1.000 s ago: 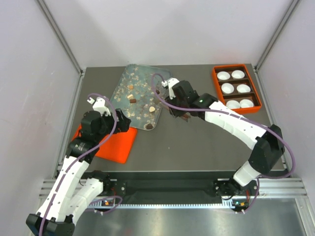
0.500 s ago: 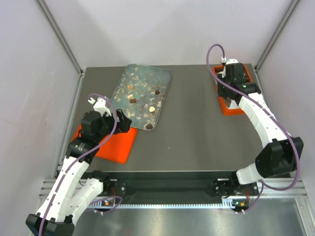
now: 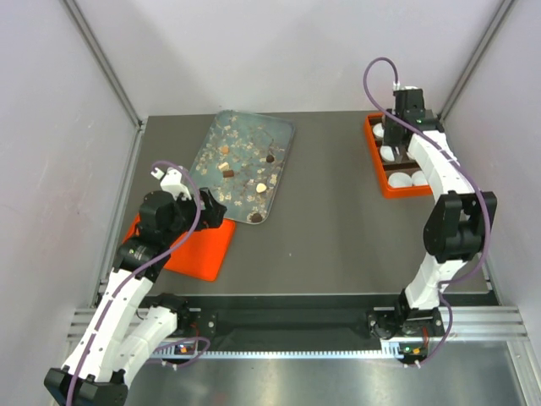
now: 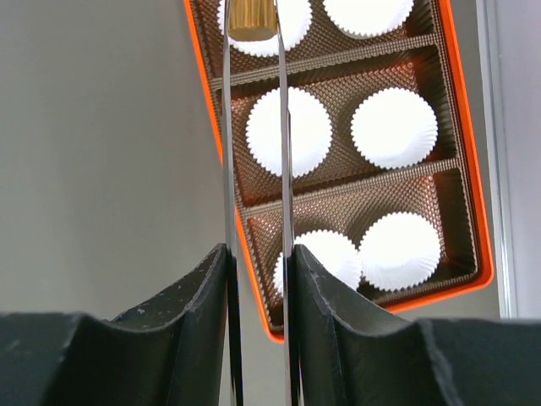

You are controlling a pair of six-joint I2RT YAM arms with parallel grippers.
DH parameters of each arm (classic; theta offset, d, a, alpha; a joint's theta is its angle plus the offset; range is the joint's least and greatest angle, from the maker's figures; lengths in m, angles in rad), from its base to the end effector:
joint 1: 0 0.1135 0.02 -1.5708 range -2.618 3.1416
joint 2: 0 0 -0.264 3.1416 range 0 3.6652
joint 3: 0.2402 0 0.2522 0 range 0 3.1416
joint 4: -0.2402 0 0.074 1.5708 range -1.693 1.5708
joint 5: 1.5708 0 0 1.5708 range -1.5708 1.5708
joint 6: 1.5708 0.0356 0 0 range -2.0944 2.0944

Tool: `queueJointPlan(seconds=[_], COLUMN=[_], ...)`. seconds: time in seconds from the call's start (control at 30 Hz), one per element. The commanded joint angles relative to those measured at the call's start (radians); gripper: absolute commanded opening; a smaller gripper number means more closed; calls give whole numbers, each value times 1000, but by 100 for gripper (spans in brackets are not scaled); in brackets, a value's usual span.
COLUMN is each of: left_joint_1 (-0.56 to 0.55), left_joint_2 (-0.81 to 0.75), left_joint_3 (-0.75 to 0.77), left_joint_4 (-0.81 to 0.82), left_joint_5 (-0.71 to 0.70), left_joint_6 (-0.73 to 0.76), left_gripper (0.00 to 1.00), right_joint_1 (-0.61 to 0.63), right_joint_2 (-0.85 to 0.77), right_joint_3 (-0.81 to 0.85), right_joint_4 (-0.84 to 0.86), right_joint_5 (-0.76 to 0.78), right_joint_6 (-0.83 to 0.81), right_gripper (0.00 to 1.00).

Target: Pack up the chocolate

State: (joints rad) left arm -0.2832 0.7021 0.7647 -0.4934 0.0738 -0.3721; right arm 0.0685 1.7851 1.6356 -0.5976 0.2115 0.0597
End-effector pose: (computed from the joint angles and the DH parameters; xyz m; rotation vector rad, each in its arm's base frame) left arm 0.1516 -0.0469 0.3135 -0.0423 2.0343 -0.4907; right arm 0.4067 0.0204 0.3204 0.0966 2.3020 -0.1794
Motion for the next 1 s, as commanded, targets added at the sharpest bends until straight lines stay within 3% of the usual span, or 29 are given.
queueJointPlan(seconds=[0.0,0.97], left_joint_1=[-4,-4], left_joint_2=[-13,-1], left_joint_3=[-2,-2], left_joint_4=[15,10], left_joint_5=[-3,-9], left_joint_6=[-2,1], left_gripper=[96,96], right_joint_1=[-19,-38], right_joint_2=[51,250], right_joint_3=[87,162], right_joint_4=[56,156], right_joint_5=[19,51], right_joint_6=[-31,-84], right_gripper=[28,33])
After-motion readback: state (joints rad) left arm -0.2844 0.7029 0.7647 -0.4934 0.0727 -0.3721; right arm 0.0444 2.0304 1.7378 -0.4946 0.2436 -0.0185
